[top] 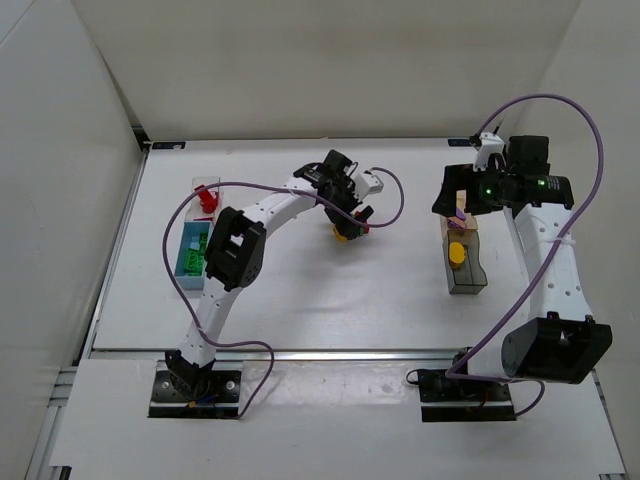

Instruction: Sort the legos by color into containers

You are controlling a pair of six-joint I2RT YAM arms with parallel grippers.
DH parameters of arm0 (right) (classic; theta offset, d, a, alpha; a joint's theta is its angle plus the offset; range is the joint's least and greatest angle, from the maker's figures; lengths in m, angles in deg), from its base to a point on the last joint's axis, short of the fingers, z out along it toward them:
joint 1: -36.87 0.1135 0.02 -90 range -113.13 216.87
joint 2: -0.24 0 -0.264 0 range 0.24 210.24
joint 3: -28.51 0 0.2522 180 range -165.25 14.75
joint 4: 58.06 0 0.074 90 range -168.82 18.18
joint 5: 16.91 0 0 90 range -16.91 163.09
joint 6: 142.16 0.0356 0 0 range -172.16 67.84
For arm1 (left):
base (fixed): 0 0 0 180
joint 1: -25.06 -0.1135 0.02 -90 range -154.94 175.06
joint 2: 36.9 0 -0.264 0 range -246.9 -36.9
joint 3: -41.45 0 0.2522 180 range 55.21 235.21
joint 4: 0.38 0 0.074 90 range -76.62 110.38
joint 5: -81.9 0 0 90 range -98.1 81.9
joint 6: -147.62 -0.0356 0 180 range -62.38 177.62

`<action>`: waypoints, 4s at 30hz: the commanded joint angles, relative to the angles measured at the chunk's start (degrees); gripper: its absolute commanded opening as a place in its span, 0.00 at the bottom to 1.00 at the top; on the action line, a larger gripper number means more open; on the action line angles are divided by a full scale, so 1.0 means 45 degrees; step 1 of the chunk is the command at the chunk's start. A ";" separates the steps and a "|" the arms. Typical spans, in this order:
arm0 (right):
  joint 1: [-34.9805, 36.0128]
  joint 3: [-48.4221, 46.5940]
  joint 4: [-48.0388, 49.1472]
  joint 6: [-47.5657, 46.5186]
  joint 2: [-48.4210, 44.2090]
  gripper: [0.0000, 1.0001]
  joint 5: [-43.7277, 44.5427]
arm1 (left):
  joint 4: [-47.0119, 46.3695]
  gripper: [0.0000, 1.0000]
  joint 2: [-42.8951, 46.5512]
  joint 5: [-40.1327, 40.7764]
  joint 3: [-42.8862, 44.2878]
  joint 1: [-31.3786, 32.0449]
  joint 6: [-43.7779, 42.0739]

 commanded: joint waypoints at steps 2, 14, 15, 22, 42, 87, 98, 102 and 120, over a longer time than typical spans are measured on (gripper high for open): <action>-0.0192 0.0148 -0.0097 0.0123 -0.0453 0.99 -0.0386 | 0.0569 0.99 -0.0160 -0.0485 0.1120 0.0167 -0.0454; -0.0388 0.0285 -0.0039 0.0104 -0.0453 0.99 -0.0406 | 0.0765 0.97 -0.0532 -0.0057 0.0946 0.0246 -0.0376; -0.0388 0.0285 -0.0019 0.0104 -0.0434 0.99 -0.0425 | 0.0687 0.96 -0.0512 -0.0017 0.0887 0.0226 -0.0356; -0.0446 0.0422 0.0059 0.0084 -0.0453 0.97 -0.0601 | 0.0433 0.78 -0.0649 0.0218 0.0652 0.0012 0.0131; 0.1484 -0.0298 0.2324 0.4164 0.2415 0.92 -0.5911 | -0.4236 0.42 0.8117 -0.1345 -0.7119 -0.0946 0.1461; 0.4808 -0.2332 0.3809 0.5143 0.5191 0.67 -0.8785 | -0.4001 0.43 1.1324 -0.0896 -0.8371 0.0089 0.1031; 0.4925 -0.2293 0.3946 0.5143 0.5406 0.57 -0.8706 | -0.4118 0.43 1.1519 -0.0857 -0.8372 0.0089 0.0992; 0.5041 -0.2214 0.3927 0.5085 0.5406 0.56 -0.8707 | -0.4197 0.43 1.1461 -0.0817 -0.8313 0.0089 0.0953; 0.4886 -0.2156 0.3926 0.4830 0.5464 0.28 -0.8843 | -0.4235 0.43 1.1539 -0.0837 -0.8313 0.0089 0.0914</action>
